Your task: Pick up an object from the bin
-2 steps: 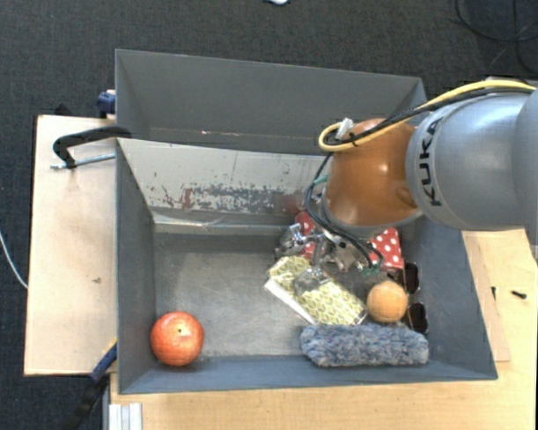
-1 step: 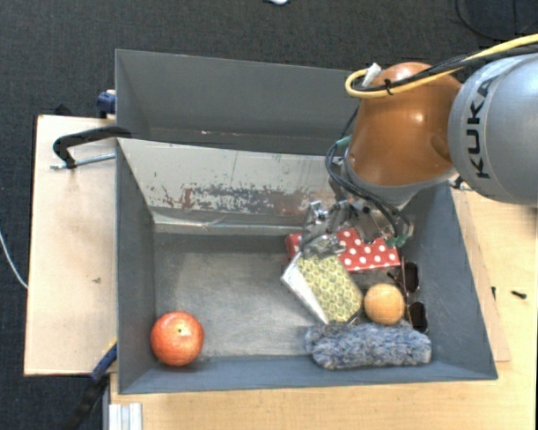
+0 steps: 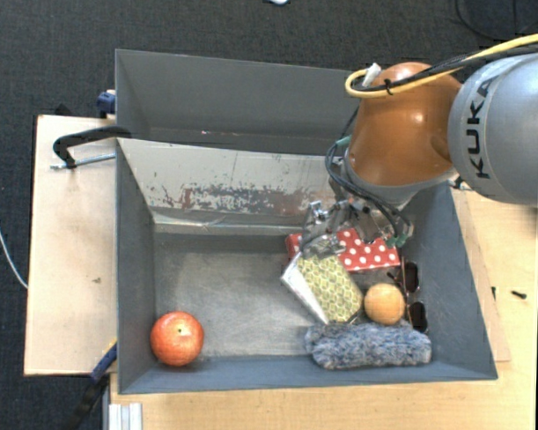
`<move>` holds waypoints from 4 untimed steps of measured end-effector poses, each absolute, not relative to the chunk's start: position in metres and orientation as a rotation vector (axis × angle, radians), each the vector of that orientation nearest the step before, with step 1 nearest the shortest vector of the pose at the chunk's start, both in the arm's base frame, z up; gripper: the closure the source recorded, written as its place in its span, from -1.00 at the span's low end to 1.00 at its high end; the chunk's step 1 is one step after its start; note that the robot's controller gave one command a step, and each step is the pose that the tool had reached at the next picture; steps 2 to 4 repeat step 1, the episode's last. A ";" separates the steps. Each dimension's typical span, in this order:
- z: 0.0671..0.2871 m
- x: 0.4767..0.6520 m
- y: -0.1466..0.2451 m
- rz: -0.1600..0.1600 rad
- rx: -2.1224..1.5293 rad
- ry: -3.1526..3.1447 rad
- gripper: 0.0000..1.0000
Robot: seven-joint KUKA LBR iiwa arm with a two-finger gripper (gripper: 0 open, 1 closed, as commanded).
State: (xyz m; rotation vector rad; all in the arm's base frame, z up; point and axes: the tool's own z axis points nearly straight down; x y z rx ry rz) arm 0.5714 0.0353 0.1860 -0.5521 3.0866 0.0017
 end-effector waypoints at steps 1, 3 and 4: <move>0.229 0.549 0.012 0.004 -0.645 3.076 1.00; 0.229 0.549 0.012 0.004 -0.645 3.076 1.00; 0.229 0.549 0.012 0.004 -0.645 3.076 1.00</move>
Offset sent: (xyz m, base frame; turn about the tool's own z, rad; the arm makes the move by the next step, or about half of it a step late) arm -0.0377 -0.0641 0.1433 0.0120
